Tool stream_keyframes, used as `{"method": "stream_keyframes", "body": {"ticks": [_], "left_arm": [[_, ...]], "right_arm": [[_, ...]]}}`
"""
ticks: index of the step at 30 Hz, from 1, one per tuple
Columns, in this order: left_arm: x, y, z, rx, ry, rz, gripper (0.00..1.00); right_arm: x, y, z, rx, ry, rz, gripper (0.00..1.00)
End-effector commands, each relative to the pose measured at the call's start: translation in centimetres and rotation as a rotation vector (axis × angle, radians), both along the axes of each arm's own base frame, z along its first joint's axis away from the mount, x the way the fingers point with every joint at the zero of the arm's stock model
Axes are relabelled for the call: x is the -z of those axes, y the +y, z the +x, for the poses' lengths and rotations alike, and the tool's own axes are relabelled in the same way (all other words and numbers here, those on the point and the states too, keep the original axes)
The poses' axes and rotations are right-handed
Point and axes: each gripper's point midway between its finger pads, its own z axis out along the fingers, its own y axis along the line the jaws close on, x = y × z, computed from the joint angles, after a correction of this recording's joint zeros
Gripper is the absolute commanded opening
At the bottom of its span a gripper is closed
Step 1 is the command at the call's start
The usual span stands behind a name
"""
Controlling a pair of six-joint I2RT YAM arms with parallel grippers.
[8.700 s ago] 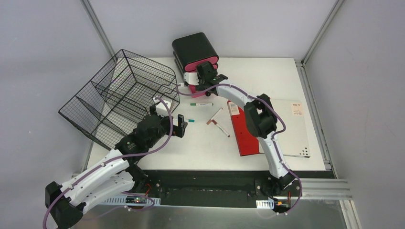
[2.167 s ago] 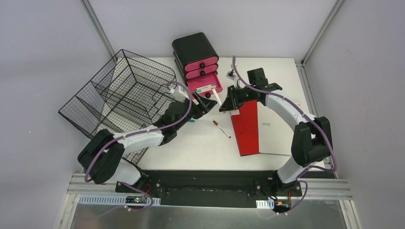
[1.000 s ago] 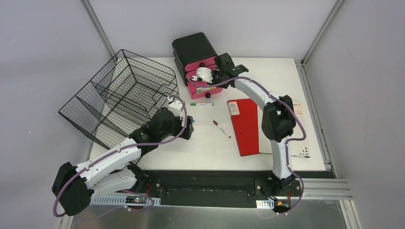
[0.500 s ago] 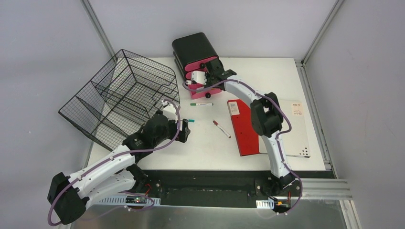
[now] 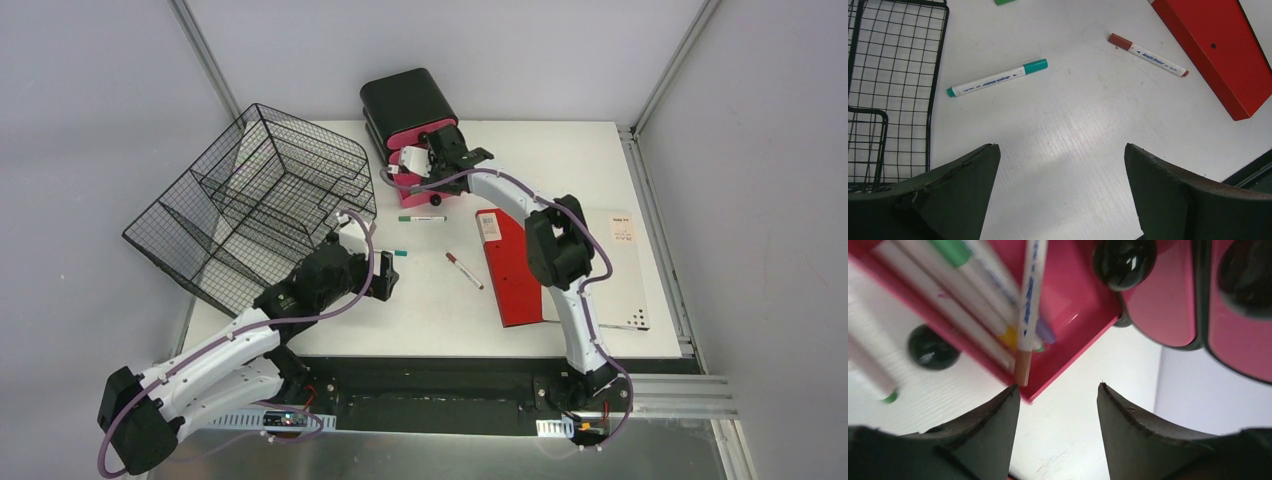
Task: Organize the desk
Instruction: Place the stationery in the drawer, then pick up the stationery from the center of the board.
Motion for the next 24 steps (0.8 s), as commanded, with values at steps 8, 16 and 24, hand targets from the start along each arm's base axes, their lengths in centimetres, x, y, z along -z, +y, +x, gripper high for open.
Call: {"method": "stream_keyframes", "body": {"ticks": [8,16,24], "left_arm": [[-1.4,-5.9,0.9,0.114,0.011,-0.296,0.99],[-1.7,-13.6,0.9,0.267,0.232,-0.581,0.96],[1.6,-18.9,1.8,0.114,0.403,-0.534,0.94]], "right_arm": [[-7.9,-2.0,-12.4,0.097,0.272,0.35,0.64],[-11.0,-6.8,-18.8,0.21,0.47,0.652,0.65],[-12.6,-12.7,-20.1,0.327,0.518,0.904,0.66]]}}
